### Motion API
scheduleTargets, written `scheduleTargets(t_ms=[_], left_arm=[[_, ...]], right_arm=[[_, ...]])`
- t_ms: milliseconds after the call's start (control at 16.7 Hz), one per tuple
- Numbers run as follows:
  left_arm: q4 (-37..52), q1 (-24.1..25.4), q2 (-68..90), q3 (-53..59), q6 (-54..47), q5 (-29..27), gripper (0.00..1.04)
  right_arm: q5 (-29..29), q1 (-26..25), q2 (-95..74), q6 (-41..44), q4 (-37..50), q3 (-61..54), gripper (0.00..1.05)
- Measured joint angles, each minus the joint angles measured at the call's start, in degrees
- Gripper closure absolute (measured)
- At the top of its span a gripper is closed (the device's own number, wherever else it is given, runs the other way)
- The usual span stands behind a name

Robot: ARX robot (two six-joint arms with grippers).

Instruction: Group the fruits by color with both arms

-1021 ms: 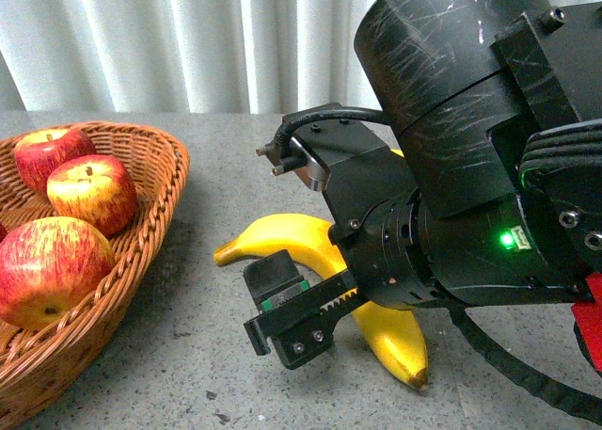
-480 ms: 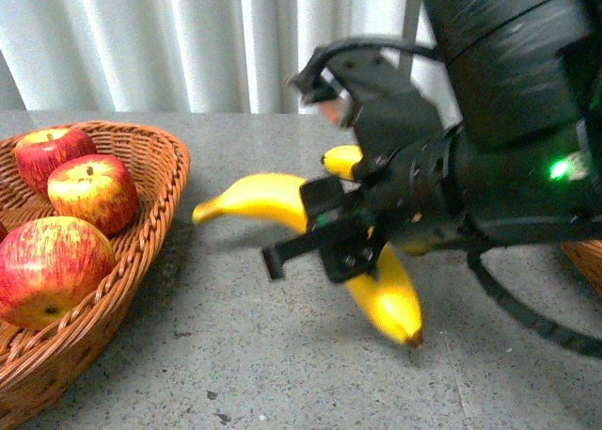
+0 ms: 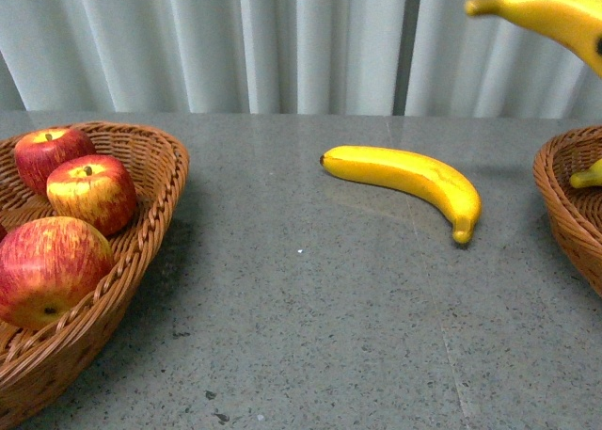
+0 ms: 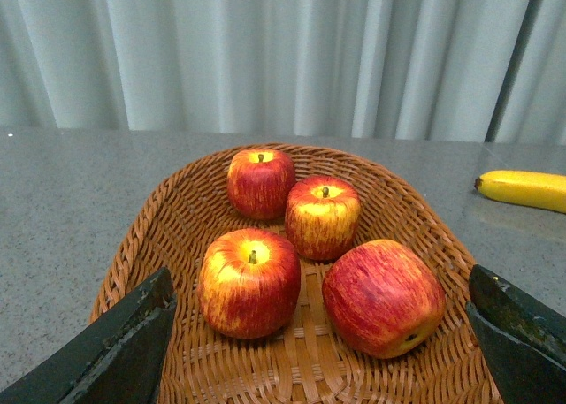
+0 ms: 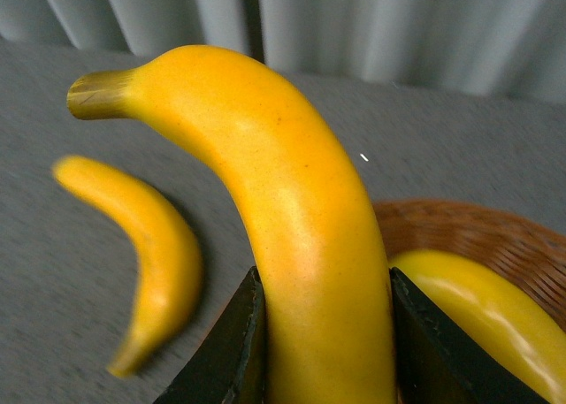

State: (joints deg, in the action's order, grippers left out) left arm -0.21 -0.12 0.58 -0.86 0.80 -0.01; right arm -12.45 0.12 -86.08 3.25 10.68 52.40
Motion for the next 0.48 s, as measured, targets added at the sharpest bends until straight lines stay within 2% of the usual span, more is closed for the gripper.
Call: scheduleTargets(t_ms=[240,480], left_arm=[[0.0,0.0,0.0,0.0,0.0,0.0,0.07],[0.0,0.0,0.0,0.0,0.0,0.0,0.07]], right_arm=[[-2.9,-15.1,2.1,10.5,-4.2,-7.3,0.73],[-7.3,-23.2,9.1,16.5,-10.0,-12.4,0.73]])
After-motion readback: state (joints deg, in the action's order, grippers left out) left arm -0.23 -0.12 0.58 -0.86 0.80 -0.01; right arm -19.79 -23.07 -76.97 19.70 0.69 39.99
